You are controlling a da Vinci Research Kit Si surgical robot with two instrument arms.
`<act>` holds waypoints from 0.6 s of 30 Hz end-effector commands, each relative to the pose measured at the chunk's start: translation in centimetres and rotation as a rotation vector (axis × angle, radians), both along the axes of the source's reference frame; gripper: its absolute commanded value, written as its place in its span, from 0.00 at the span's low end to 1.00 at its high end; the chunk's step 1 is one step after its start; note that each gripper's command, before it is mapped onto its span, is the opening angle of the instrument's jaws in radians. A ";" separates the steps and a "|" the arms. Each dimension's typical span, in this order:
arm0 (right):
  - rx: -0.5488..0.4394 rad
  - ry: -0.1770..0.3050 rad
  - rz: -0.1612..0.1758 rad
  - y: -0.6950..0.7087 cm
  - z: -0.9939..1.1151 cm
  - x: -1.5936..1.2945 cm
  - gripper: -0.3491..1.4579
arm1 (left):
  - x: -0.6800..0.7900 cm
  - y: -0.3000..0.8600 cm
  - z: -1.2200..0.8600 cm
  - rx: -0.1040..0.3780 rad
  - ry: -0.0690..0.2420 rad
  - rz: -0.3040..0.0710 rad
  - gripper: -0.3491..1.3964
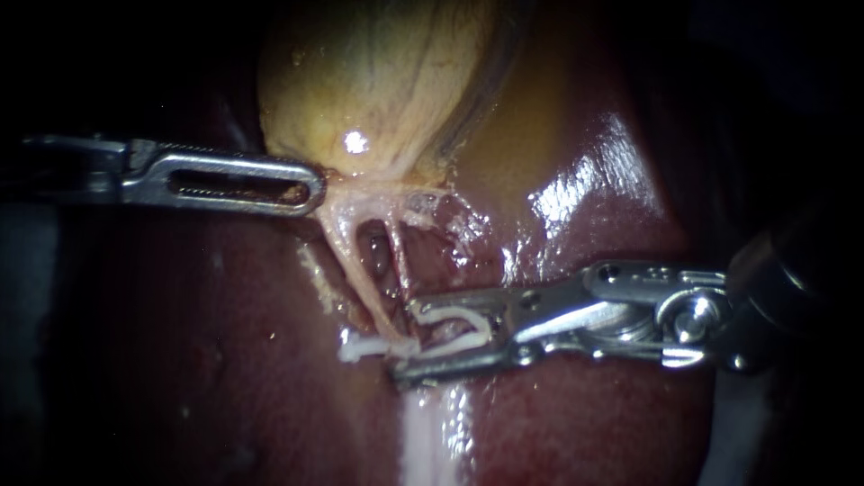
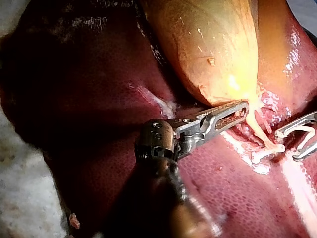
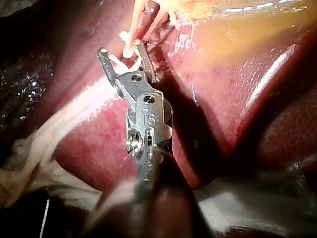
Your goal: Clipping second clip left tube
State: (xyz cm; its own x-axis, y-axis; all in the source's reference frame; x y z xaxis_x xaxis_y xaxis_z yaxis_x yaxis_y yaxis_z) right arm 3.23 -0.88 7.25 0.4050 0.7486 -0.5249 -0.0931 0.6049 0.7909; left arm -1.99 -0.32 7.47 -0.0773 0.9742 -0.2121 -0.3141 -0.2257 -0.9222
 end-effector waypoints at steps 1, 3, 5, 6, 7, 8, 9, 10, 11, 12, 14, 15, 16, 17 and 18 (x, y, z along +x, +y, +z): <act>0.000 -0.001 0.000 -0.01 0.01 0.01 0.43 | 0.00 0.00 0.00 0.000 0.000 0.000 0.00; 0.000 -0.001 0.001 -0.01 0.02 0.04 0.43 | 0.00 0.00 0.00 0.000 0.000 0.000 0.00; -0.001 -0.002 0.002 -0.02 0.03 0.06 0.43 | 0.00 0.00 0.00 0.000 0.000 0.000 0.00; -0.001 -0.002 0.002 -0.02 0.03 0.07 0.43 | 0.00 0.00 0.00 0.000 0.000 0.000 0.00; -0.002 -0.002 0.002 -0.02 0.03 0.08 0.43 | 0.00 0.00 0.00 0.000 0.000 0.000 0.00; -0.002 -0.002 0.002 -0.03 0.04 0.09 0.43 | 0.00 0.00 0.00 0.000 0.000 0.000 0.00; -0.008 -0.001 0.001 -0.03 0.04 0.10 0.43 | 0.00 0.00 0.00 0.000 0.000 0.000 0.00; -0.008 -0.001 0.001 -0.03 0.05 0.11 0.43 | 0.00 0.00 0.00 0.000 0.000 0.000 0.00; -0.009 -0.002 0.001 -0.04 0.06 0.11 0.43 | 0.00 0.00 0.00 0.000 0.000 0.000 0.00; -0.010 -0.002 0.001 -0.05 0.08 0.12 0.43 | 0.00 0.00 0.00 0.000 0.000 0.000 0.00; -0.018 0.002 0.001 -0.06 0.12 0.13 0.43 | 0.00 0.00 -0.01 0.000 0.000 0.000 0.00; -0.019 -0.001 -0.001 -0.07 0.14 0.14 0.43 | 0.00 -0.01 -0.01 0.000 0.000 0.000 0.00; -0.020 -0.007 -0.004 -0.08 0.16 0.15 0.43 | 0.00 -0.01 -0.01 0.000 0.000 0.000 0.00; -0.021 -0.009 -0.005 -0.09 0.18 0.15 0.43 | 0.00 -0.01 -0.01 0.000 0.000 0.000 0.00; -0.022 -0.010 -0.005 -0.10 0.19 0.16 0.43 | 0.00 -0.01 -0.01 0.000 0.000 0.000 0.00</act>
State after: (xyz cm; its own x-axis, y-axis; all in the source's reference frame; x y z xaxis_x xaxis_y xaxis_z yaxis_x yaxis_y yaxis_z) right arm 3.41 -0.99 7.47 0.4160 0.7332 -0.5380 -0.1000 0.6249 0.7743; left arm -2.00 -0.33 7.46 -0.0773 0.9742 -0.2121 -0.3140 -0.2256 -0.9222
